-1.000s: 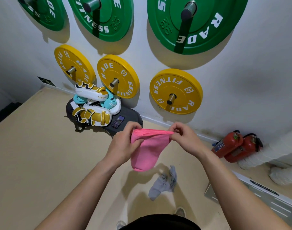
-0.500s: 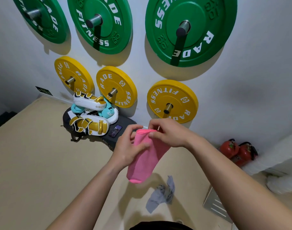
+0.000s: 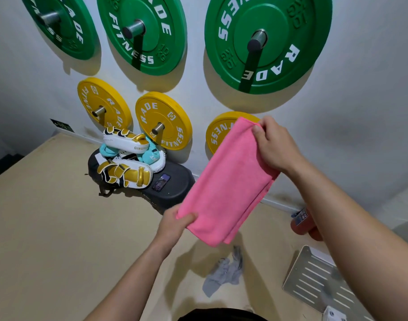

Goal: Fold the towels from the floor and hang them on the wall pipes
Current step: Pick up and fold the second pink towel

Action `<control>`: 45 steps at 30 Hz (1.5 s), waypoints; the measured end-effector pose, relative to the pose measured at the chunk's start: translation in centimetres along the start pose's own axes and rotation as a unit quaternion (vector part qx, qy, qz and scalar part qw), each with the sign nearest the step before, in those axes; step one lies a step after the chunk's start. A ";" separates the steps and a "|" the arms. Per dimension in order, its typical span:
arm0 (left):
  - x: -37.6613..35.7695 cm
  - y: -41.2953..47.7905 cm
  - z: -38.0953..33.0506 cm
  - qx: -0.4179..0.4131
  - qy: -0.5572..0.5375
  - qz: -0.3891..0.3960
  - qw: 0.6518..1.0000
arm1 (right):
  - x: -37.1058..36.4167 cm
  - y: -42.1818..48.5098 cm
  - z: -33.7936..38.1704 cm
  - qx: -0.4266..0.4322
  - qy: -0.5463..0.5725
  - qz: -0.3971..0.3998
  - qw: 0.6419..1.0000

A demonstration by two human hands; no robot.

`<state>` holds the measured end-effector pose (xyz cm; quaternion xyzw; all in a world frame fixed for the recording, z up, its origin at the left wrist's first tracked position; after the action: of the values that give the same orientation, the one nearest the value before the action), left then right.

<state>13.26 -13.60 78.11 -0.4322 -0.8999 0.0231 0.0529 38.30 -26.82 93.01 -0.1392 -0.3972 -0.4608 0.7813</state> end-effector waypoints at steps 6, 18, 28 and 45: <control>3.0 1.5 -0.9 0.024 -0.151 -0.130 0.980 | -3.0 -2.9 -5.3 -0.128 0.075 0.010 0.989; 1.9 0.6 -1.2 0.020 -0.079 -0.038 0.996 | -5.9 -4.7 -6.8 -0.126 0.094 -0.001 0.987; 3.0 0.0 0.1 0.053 -0.153 -0.149 0.976 | -5.1 -2.8 -6.6 -0.127 0.008 -0.012 0.992; -2.2 4.6 -2.3 -0.096 0.080 0.068 0.990 | -4.2 -3.3 3.4 0.129 0.098 0.262 0.951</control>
<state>18.49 -12.43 79.82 -0.4961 -0.8593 -0.0945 0.0811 32.81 -24.02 91.53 -0.0906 -0.3243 -0.1960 0.9210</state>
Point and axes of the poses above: each hand's wrist, its own y-axis towards the middle knuckle, its own x-axis out of the back of the hand, z = x × y, the point moved 1 cm from there along y, towards the middle knuckle, and after that the axes turned 11 degrees about -x, right-handed, at the moved point
